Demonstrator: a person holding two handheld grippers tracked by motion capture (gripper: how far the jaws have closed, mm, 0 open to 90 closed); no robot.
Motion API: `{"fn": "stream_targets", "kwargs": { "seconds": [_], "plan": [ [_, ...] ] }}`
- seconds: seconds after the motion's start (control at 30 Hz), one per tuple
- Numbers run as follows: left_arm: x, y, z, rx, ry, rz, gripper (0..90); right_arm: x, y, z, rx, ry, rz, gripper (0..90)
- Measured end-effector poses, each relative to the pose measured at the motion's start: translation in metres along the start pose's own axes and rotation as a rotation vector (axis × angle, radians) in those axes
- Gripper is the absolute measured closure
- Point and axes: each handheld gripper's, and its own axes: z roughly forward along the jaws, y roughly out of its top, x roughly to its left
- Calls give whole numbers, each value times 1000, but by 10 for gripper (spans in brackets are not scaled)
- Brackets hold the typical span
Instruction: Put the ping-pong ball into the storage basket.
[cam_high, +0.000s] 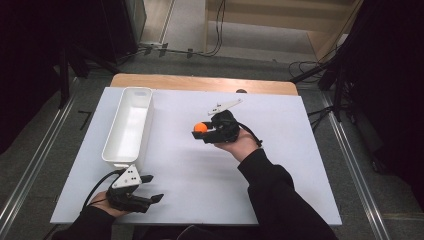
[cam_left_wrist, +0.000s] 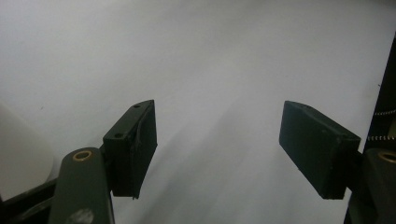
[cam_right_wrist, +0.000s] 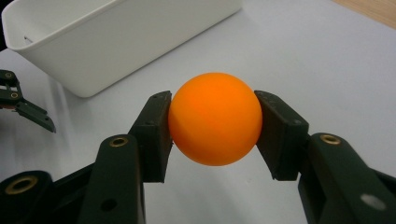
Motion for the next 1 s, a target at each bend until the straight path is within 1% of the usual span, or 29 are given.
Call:
{"fn": "stream_targets", "kwargs": {
  "seconds": [0.27, 0.4, 0.67, 0.8, 0.93, 1.0],
  "plan": [
    [0, 0, 0, 0, 0, 0, 279, 4, 0, 3, 12, 7, -5, 478],
    [0, 0, 0, -1, 2, 1, 279, 7, 1, 3, 7, 12, -7, 478],
    [0, 0, 0, -1, 2, 3, 279, 16, 3, 7, 14, 37, -24, 478],
    [0, 0, 0, 0, 1, 4, 279, 20, 3, 9, 20, 40, -25, 477],
    [-1, 0, 1, 2, 0, 5, 279, 21, 3, 11, 27, 45, -42, 477],
    [0, 0, 0, 6, -2, 6, 279, 22, 3, 13, 30, 51, -39, 477]
  ]
}}
